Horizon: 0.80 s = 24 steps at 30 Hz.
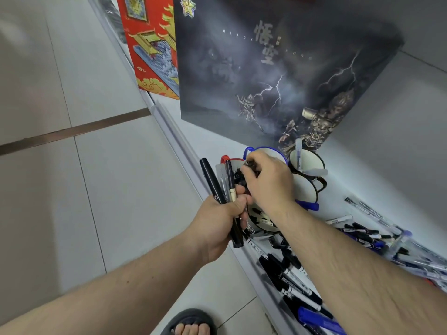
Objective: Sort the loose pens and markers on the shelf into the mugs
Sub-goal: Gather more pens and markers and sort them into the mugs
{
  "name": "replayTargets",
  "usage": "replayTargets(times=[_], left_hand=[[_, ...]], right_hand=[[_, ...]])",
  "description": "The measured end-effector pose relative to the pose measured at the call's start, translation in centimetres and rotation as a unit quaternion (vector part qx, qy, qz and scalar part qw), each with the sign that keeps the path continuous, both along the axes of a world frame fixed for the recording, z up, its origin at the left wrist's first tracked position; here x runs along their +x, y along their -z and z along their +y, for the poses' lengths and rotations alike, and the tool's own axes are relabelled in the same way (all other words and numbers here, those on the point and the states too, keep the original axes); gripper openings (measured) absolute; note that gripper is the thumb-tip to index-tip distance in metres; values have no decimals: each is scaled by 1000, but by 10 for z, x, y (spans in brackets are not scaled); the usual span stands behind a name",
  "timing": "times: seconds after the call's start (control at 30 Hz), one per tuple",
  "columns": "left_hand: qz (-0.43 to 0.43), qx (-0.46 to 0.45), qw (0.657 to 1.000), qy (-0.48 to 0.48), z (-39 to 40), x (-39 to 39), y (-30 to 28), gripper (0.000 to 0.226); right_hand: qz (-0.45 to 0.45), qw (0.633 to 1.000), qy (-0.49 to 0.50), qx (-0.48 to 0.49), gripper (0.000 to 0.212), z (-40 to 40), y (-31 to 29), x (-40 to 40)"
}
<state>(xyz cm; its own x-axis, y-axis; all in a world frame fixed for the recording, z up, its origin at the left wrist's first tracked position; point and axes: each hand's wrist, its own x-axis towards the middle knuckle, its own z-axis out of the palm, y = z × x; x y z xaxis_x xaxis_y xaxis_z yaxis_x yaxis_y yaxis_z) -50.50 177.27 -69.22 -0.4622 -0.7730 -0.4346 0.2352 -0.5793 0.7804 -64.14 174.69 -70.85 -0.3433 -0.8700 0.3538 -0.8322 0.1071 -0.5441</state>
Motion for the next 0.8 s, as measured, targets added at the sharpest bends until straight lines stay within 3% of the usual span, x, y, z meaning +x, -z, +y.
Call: replayTargets(times=[0.5, 0.8], left_hand=[[-15, 12, 1000, 8, 5, -5, 1, 18], [-5, 10, 1000, 10, 4, -9, 4, 20]], right_hand=[[-18, 994, 59, 92, 8, -5, -11, -11], [-63, 988, 105, 94, 5, -4, -10, -10]])
